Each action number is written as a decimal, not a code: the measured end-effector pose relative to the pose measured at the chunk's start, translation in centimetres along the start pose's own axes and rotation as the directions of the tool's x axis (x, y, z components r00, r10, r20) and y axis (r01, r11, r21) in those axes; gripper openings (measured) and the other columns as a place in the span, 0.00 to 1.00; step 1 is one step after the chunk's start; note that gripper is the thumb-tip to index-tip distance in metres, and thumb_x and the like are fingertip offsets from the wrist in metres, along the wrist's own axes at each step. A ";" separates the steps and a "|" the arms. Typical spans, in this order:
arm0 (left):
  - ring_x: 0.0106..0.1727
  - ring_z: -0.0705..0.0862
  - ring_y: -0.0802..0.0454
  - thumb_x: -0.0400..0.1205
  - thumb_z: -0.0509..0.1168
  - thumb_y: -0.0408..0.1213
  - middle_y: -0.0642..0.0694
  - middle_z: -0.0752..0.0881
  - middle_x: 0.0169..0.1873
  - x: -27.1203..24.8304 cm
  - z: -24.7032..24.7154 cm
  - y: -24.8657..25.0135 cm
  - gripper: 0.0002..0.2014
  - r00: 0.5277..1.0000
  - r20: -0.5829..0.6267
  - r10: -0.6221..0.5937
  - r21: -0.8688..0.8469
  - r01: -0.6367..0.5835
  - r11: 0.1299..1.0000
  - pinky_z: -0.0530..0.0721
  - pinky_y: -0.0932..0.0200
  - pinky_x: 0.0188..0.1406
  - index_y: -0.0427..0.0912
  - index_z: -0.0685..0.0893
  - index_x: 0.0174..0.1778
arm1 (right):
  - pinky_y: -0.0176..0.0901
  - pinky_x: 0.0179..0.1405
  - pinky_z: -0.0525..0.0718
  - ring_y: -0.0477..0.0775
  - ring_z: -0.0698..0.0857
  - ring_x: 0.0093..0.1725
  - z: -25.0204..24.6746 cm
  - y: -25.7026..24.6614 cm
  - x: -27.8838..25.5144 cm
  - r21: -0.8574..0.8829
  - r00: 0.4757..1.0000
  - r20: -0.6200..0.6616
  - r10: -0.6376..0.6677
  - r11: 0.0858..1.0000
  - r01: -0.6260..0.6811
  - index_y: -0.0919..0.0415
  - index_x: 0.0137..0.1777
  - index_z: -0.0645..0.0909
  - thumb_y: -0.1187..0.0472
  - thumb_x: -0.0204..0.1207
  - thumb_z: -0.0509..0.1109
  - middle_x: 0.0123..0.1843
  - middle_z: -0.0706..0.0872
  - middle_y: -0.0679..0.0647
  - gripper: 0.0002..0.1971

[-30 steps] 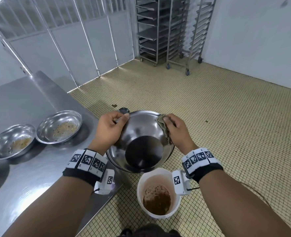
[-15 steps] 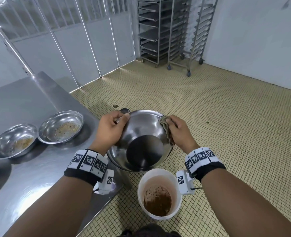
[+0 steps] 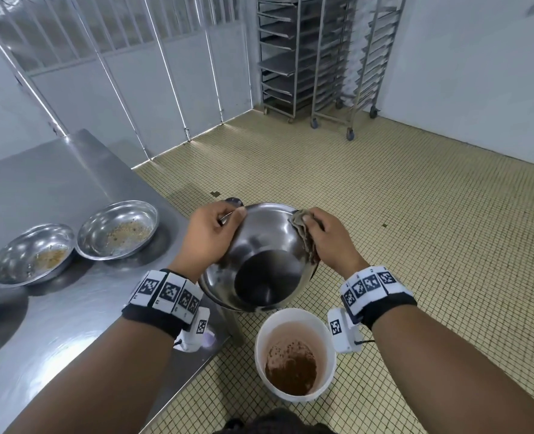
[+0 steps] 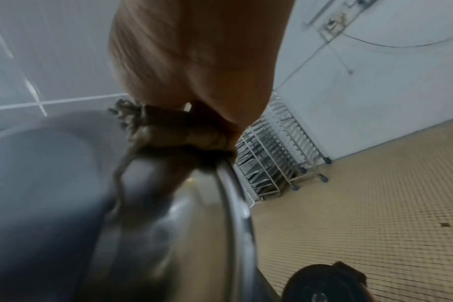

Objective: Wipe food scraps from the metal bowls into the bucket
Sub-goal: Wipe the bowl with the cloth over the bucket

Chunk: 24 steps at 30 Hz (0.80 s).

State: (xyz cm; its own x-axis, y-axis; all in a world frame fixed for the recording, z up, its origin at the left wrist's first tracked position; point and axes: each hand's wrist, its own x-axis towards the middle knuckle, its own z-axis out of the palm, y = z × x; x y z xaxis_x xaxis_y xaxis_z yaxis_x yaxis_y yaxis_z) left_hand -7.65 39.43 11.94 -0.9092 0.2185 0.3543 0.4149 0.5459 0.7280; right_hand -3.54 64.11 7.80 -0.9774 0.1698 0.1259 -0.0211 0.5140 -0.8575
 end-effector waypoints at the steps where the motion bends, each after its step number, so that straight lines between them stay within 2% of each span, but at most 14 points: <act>1: 0.36 0.84 0.69 0.88 0.68 0.44 0.62 0.87 0.35 0.1 0.0 0.0 0.08 1.000 -0.002 0.008 0.006 -0.008 1.000 0.78 0.69 0.37 0.54 0.87 0.43 | 0.50 0.53 0.83 0.46 0.85 0.50 0.1 -0.3 0.0 0.021 1.000 -0.025 -0.003 1.000 0.003 0.54 0.55 0.84 0.52 0.90 0.61 0.50 0.88 0.46 0.11; 4: 0.36 0.84 0.67 0.89 0.68 0.46 0.61 0.86 0.33 0.5 0.3 0.4 0.10 0.999 0.012 0.045 0.041 -0.046 0.998 0.77 0.72 0.35 0.50 0.87 0.43 | 0.41 0.45 0.79 0.41 0.84 0.46 0.1 -2.3 0.4 0.027 0.990 -0.086 -0.109 0.993 0.111 0.51 0.53 0.82 0.54 0.90 0.62 0.47 0.87 0.43 0.08; 8: 0.34 0.84 0.60 0.87 0.69 0.40 0.56 0.86 0.32 0.4 1.4 1.1 0.10 0.991 0.080 0.105 0.110 -0.114 0.987 0.79 0.60 0.34 0.44 0.88 0.41 | 0.44 0.46 0.85 0.43 0.86 0.45 1.1 -4.8 0.5 -0.161 0.940 0.055 -0.338 0.926 0.342 0.46 0.54 0.81 0.52 0.87 0.65 0.46 0.88 0.40 0.03; 9: 0.34 0.83 0.61 0.87 0.69 0.40 0.56 0.86 0.32 0.3 1.4 1.1 0.10 0.991 0.081 0.104 0.103 -0.112 0.988 0.78 0.61 0.33 0.44 0.88 0.41 | 0.45 0.46 0.86 0.43 0.86 0.45 1.2 -4.8 0.5 -0.186 0.930 0.075 -0.360 0.911 0.367 0.46 0.55 0.82 0.52 0.86 0.66 0.46 0.88 0.40 0.04; 11: 0.32 0.83 0.61 0.88 0.68 0.43 0.55 0.86 0.32 -0.1 1.1 0.7 0.11 0.994 0.069 0.079 0.073 -0.084 0.994 0.77 0.66 0.31 0.45 0.88 0.42 | 0.46 0.47 0.87 0.44 0.86 0.47 0.9 -3.6 0.7 -0.162 0.951 0.076 -0.300 0.937 0.308 0.45 0.56 0.83 0.50 0.87 0.65 0.48 0.88 0.40 0.06; 13: 0.32 0.84 0.63 0.88 0.68 0.45 0.55 0.87 0.32 -0.5 0.4 0.1 0.11 0.999 0.028 0.022 0.021 -0.023 1.000 0.78 0.68 0.29 0.46 0.89 0.43 | 0.47 0.49 0.88 0.47 0.87 0.49 0.3 -1.3 0.4 -0.094 0.988 0.062 -0.138 0.985 0.144 0.48 0.59 0.83 0.49 0.89 0.61 0.49 0.88 0.44 0.10; 14: 0.31 0.84 0.63 0.88 0.69 0.46 0.54 0.87 0.32 -0.6 0.2 -0.2 0.11 1.000 -0.002 -0.016 -0.023 0.016 1.000 0.78 0.69 0.29 0.46 0.89 0.43 | 0.49 0.52 0.88 0.49 0.87 0.51 0.1 -0.2 0.0 -0.050 0.997 0.048 -0.066 0.996 0.068 0.49 0.59 0.83 0.48 0.90 0.59 0.50 0.88 0.46 0.12; 16: 0.31 0.83 0.63 0.88 0.69 0.45 0.53 0.88 0.31 -0.6 -0.1 -0.8 0.11 0.997 -0.046 -0.063 -0.086 0.059 0.995 0.79 0.67 0.29 0.47 0.89 0.41 | 0.52 0.55 0.86 0.49 0.86 0.52 0.3 1.3 -0.6 0.006 1.000 0.022 -0.006 1.000 0.006 0.46 0.55 0.83 0.47 0.91 0.57 0.50 0.88 0.45 0.13; 19: 0.32 0.83 0.65 0.88 0.69 0.43 0.56 0.87 0.32 -0.7 0.2 -0.5 0.10 1.000 0.004 -0.002 -0.041 0.002 0.999 0.77 0.70 0.30 0.52 0.86 0.40 | 0.42 0.46 0.79 0.45 0.84 0.47 0.6 0.2 -0.3 -0.002 0.999 0.038 -0.039 0.999 0.039 0.46 0.52 0.82 0.51 0.91 0.60 0.47 0.87 0.44 0.10; 21: 0.33 0.84 0.68 0.88 0.69 0.43 0.57 0.87 0.33 -0.7 0.6 0.3 0.09 0.997 0.075 0.016 -0.016 -0.015 1.000 0.78 0.72 0.30 0.51 0.87 0.42 | 0.39 0.42 0.80 0.44 0.85 0.45 0.6 -1.7 0.4 -0.085 0.986 0.090 -0.142 0.985 0.150 0.48 0.54 0.83 0.51 0.89 0.63 0.47 0.88 0.44 0.07; 23: 0.32 0.83 0.68 0.88 0.69 0.43 0.57 0.86 0.32 -0.6 0.8 0.6 0.10 0.997 0.074 0.011 -0.024 -0.010 1.000 0.78 0.72 0.30 0.49 0.87 0.41 | 0.39 0.44 0.83 0.44 0.86 0.46 0.7 -3.1 0.9 -0.152 0.962 0.122 -0.243 0.954 0.260 0.46 0.55 0.83 0.51 0.87 0.65 0.47 0.89 0.43 0.05; 24: 0.29 0.82 0.66 0.88 0.69 0.43 0.55 0.85 0.29 -0.6 0.8 0.5 0.11 0.999 0.051 -0.009 -0.047 0.011 0.999 0.77 0.71 0.28 0.48 0.87 0.39 | 0.38 0.46 0.84 0.45 0.86 0.47 0.5 -3.2 1.1 -0.141 0.962 0.103 -0.252 0.954 0.265 0.45 0.55 0.83 0.51 0.87 0.66 0.48 0.89 0.43 0.05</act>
State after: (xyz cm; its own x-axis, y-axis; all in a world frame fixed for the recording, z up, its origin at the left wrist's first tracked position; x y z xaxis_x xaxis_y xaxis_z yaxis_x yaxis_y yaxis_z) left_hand -6.92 40.26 11.64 -0.9134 0.2544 0.3177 0.4058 0.5100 0.7585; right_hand -4.66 62.23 10.39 -0.9569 -0.0526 0.2856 -0.2491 0.6542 -0.7141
